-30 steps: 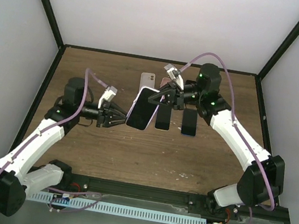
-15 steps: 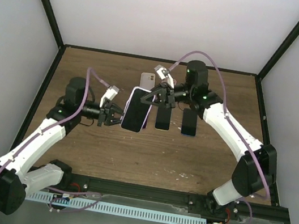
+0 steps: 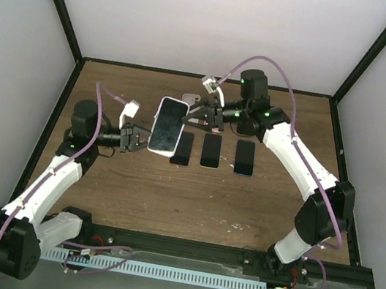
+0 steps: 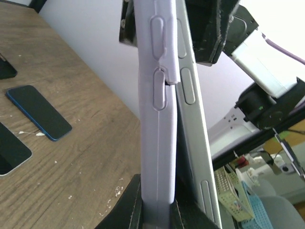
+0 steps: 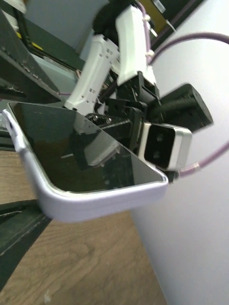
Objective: Take the phone out of the phone case
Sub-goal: Remove the phone case from the phone.
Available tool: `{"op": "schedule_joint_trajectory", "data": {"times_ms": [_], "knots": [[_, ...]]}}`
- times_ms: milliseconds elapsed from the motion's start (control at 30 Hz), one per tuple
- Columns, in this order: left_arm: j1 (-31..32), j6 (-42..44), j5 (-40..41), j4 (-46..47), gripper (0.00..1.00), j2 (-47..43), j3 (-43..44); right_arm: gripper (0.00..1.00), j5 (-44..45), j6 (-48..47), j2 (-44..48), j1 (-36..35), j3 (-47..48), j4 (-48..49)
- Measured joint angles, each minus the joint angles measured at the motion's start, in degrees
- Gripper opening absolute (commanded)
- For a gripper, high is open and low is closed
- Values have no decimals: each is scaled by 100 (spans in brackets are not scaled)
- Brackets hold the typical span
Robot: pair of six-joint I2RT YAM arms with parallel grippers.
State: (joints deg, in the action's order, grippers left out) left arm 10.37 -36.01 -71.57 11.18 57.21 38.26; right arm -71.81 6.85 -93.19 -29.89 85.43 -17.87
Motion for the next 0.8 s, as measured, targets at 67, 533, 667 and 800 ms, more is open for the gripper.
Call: {"op": "schedule_joint_trajectory", "data": {"times_ms": [67, 533, 667, 800], "knots": [[-85, -177, 81, 81, 0, 22, -15, 63, 219, -205, 2, 103, 120, -157], [-568, -782, 1274, -1045, 0, 658, 278, 63, 2736, -1397, 463, -457, 105, -262], [-592, -791, 1617, -1397, 0, 680, 439, 62, 3679, -1974, 520, -970, 57, -262], [-647, -1161, 1624, -1322, 0, 715, 348, 60, 4677, -2557, 520, -1600, -101, -190]]}}
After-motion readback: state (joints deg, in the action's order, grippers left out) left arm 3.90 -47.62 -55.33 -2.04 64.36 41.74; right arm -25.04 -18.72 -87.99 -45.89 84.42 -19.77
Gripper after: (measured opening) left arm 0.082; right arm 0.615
